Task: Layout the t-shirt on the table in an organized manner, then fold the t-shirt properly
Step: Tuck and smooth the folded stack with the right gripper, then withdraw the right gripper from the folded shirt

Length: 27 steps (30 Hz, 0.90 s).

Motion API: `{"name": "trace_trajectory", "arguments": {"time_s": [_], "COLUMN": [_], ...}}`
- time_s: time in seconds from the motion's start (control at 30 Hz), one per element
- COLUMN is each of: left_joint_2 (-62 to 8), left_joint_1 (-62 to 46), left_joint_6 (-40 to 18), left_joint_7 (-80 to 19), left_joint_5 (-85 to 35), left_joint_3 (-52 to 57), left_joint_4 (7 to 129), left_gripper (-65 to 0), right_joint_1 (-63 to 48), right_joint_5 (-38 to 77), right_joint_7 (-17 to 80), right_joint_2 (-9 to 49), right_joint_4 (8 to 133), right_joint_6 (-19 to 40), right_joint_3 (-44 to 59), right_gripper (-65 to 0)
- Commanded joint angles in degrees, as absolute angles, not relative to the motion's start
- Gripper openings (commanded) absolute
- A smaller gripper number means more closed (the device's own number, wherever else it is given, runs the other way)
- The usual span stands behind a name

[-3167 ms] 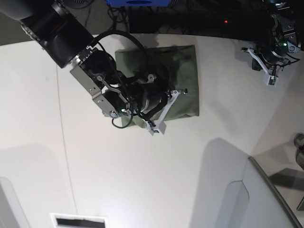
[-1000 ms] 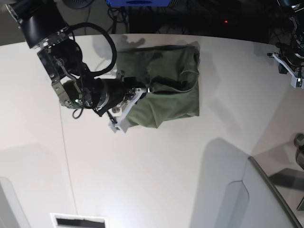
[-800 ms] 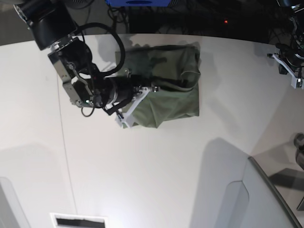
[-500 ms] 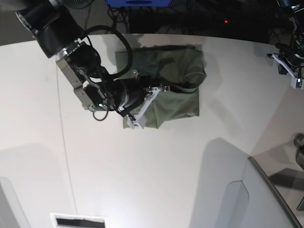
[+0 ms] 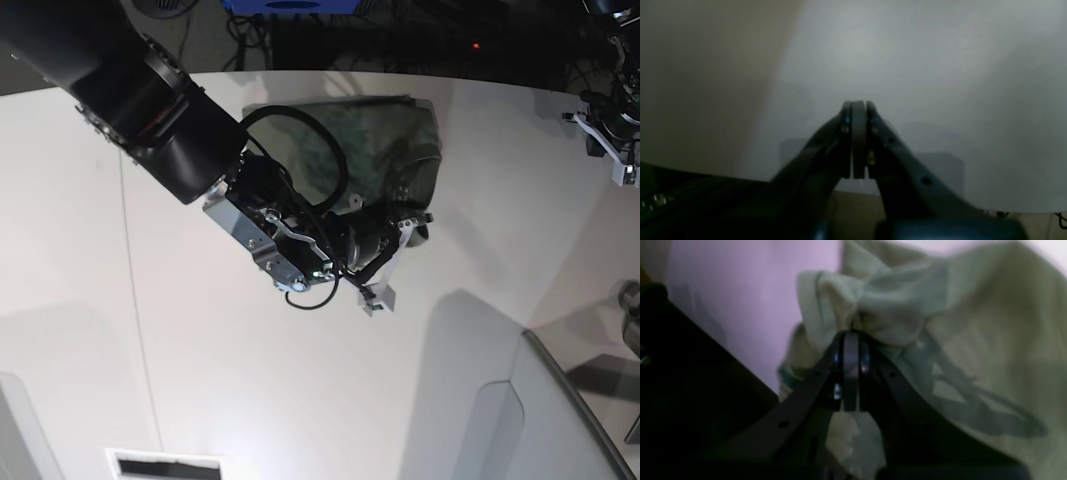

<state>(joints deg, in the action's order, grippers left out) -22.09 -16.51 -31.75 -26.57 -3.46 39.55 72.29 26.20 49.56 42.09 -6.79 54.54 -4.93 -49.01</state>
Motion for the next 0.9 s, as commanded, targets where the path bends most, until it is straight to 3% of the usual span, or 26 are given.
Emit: {"name": "trace_trajectory", "arguments": {"time_s": [0.0,0.17,0.4,0.63,0.87], "left_joint_2": [-23.25,-23.25,-23.25,-23.16,-23.16], "left_joint_1": [-16.48,-16.48,-15.08,-14.81,-13.23], "left_joint_6": [-31.69,-31.69,-31.69,-31.69,-31.69], "left_joint_7": [-25.8,-25.8,-25.8,-25.8,-26.15], "left_joint_5": [-4.0,-4.0,-4.0,-4.0,-3.47], "left_joint_3": [39.87,39.87,37.23,34.59,34.42], "left_joint_4": [73.1,73.1,73.1,73.1,73.1], "left_gripper": [-65.0,-65.0,-65.0,-65.0,-65.0], "right_joint_1": [28.26,28.97,26.68,10.33,-1.1], "right_joint_5": [50.07,49.54,50.07,49.71,49.45], "right_joint_7": [41.01,44.0,51.56,60.44,60.18], "right_joint_2": [-7.25,-6.64,2.07,6.55,7.34], "right_joint_4": [55.25,57.71,73.54,89.71,93.76], "right_joint_6": [-3.91,-2.59,-1.54,-13.49,-14.37], "right_joint_3": [-49.27,-49.8,-48.13,-33.1,-28.35], "right_gripper": [-65.0,-65.0,-65.0,-65.0,-65.0]}}
